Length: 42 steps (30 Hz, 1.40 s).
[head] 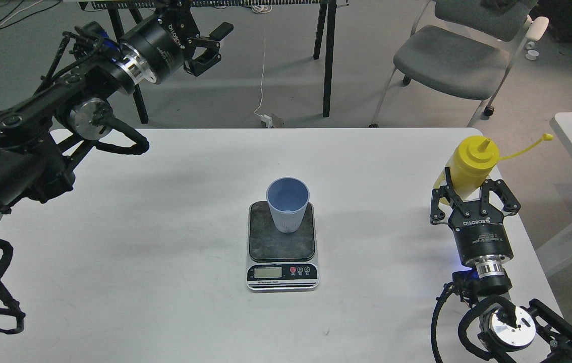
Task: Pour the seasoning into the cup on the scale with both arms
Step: 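Lower the yellow bottle onto the table with the right gripper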
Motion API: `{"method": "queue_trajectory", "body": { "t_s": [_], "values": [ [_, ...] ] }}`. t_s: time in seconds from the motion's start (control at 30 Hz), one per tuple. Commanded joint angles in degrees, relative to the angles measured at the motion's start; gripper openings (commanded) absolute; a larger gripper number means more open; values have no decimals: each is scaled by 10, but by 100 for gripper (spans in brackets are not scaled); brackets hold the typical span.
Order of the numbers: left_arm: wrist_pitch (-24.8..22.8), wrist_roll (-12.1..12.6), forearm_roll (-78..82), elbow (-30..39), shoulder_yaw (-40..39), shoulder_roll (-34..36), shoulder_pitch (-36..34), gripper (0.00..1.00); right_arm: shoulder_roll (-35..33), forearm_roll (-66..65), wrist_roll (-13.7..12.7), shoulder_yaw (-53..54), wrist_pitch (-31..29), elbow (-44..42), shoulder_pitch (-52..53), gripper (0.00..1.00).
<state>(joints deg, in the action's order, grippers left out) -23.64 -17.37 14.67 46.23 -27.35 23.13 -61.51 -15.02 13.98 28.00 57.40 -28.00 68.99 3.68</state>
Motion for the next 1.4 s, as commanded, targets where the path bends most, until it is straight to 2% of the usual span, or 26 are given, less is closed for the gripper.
{"method": "queue_trajectory", "body": {
  "t_s": [0.0, 0.83, 1.37],
  "values": [
    [0, 0, 0, 0, 0, 1, 2, 100, 8, 0, 0, -3, 0, -34, 13, 45],
    [1, 1, 1, 0, 0, -2, 0, 100, 65, 0, 0, -27, 0, -137, 25, 47],
    [1, 0, 11, 0, 0, -3, -1, 100, 75, 6, 0, -23, 0, -145, 26, 46]
  ]
}}
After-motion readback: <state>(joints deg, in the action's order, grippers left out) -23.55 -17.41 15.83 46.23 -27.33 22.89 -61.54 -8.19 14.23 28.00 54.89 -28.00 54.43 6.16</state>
